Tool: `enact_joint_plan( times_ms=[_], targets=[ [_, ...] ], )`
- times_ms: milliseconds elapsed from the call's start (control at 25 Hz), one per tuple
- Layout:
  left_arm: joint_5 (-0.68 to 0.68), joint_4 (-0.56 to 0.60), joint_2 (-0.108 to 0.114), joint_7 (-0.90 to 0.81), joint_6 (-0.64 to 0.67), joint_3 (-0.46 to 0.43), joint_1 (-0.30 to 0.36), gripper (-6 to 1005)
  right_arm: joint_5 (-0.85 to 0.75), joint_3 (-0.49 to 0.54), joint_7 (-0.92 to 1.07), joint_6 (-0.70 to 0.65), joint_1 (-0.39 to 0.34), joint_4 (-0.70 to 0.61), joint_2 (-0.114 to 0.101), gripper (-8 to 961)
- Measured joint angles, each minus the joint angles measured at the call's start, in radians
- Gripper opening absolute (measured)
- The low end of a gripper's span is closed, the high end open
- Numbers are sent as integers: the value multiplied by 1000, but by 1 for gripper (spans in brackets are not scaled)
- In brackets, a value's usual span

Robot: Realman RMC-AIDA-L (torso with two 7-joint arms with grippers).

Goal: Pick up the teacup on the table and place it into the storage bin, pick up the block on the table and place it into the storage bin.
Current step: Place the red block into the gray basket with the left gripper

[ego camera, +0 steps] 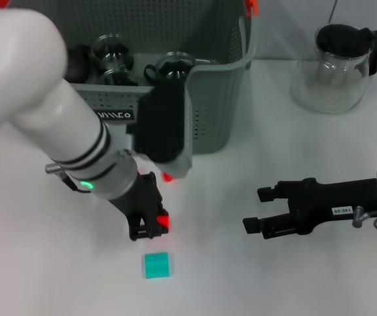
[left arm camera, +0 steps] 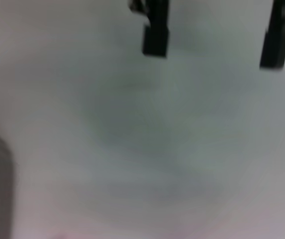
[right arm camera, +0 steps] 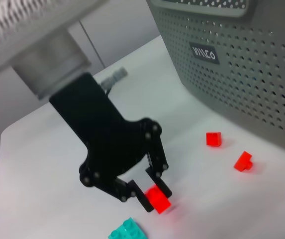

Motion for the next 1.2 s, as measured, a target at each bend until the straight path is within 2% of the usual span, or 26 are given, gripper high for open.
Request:
enact_joint_plan(
  times_ms=[80, 240, 400, 440, 480, 560, 680, 880, 1000, 1160, 1200],
  targets=[
    [-21, 23, 1, -1, 26, -45, 5, 192, 0, 2, -1, 0, 0, 0, 0, 947],
    [-110, 80, 1, -2, 118, -173, 18, 197, -1, 4, -2, 0, 0, 1, -1, 947],
    [-382, 166, 5, 5, 277, -438, 29, 201, 0, 5, -3, 0, -4, 1, -3, 947],
    [-477, 181, 6, 3, 299, -529, 28, 202, 1, 5, -3, 0, -5, 1, -3, 947],
    [-563, 187, 7, 2, 304, -614, 25, 203, 2, 5, -3, 0, -6, 1, -3, 947],
    [-658, 189, 14, -1, 276, -719, 14, 206, 3, 6, -3, -1, -7, 2, -3, 946],
    [-683, 165, 37, -19, 137, -769, -10, 209, 3, 6, -3, -1, -8, 2, -2, 946],
    [-662, 29, 79, -67, -150, -758, -52, 215, 0, 5, -4, -1, -3, 1, 4, 946],
    [-659, -66, 111, -80, -209, -761, -86, 218, 0, 3, -4, -2, -2, 1, 6, 946],
    [-652, -95, 123, -89, -242, -759, -99, 223, -1, 4, -5, -7, -4, 1, 6, 946],
    [-652, -85, 122, -90, -243, -759, -95, 306, -1, 4, -5, -7, -4, 1, 6, 946]
  ],
)
